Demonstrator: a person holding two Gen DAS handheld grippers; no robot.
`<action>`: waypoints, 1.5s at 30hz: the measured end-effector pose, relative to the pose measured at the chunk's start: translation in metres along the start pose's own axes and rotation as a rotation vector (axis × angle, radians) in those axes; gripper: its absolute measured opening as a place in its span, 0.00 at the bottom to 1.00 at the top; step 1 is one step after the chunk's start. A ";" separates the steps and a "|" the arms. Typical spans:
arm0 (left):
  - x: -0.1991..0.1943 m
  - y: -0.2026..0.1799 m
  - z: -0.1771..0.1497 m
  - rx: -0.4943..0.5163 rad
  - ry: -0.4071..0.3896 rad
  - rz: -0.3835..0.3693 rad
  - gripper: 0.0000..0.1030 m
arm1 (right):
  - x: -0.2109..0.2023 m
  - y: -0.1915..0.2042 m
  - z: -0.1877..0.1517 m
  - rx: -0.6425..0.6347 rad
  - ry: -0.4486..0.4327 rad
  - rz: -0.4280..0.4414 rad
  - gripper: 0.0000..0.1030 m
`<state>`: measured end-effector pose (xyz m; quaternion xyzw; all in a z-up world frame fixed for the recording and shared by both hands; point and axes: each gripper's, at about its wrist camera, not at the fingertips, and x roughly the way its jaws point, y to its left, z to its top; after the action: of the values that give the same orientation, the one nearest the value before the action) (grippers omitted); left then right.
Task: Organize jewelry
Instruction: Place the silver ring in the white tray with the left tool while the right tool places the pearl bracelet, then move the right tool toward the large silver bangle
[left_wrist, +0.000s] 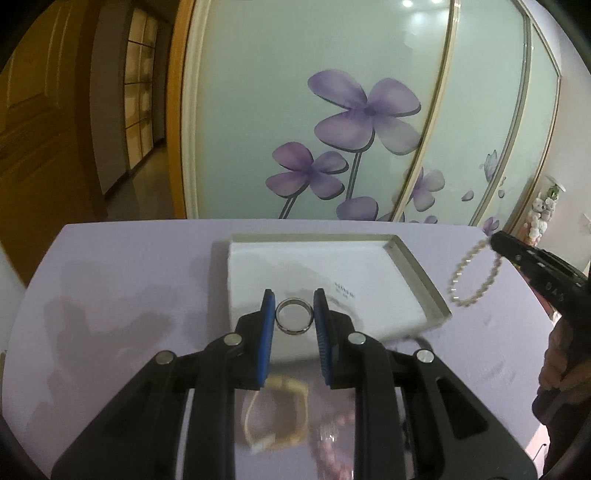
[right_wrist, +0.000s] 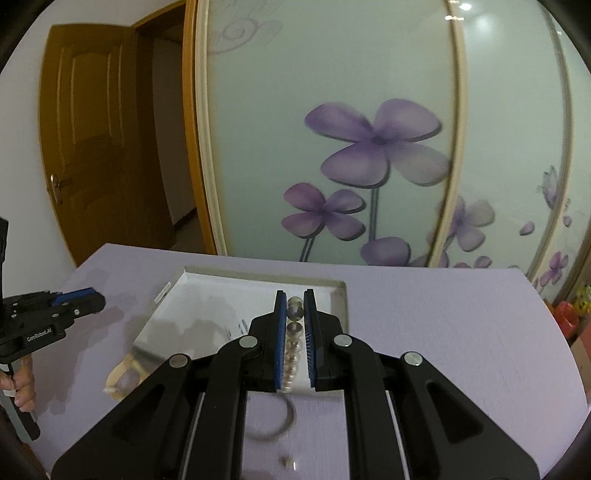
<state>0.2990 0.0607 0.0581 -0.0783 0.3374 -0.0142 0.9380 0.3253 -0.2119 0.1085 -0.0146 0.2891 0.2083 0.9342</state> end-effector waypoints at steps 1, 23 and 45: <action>0.012 0.001 0.005 -0.004 0.012 -0.003 0.21 | 0.014 0.000 0.003 -0.001 0.017 0.009 0.10; 0.146 0.016 0.020 -0.010 0.147 0.031 0.21 | 0.132 -0.027 -0.007 0.104 0.174 0.049 0.75; -0.065 0.026 -0.091 -0.009 -0.046 0.089 0.73 | -0.065 0.009 -0.090 0.117 0.041 0.141 0.74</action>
<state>0.1901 0.0793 0.0263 -0.0677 0.3192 0.0310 0.9448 0.2248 -0.2420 0.0698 0.0564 0.3202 0.2561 0.9104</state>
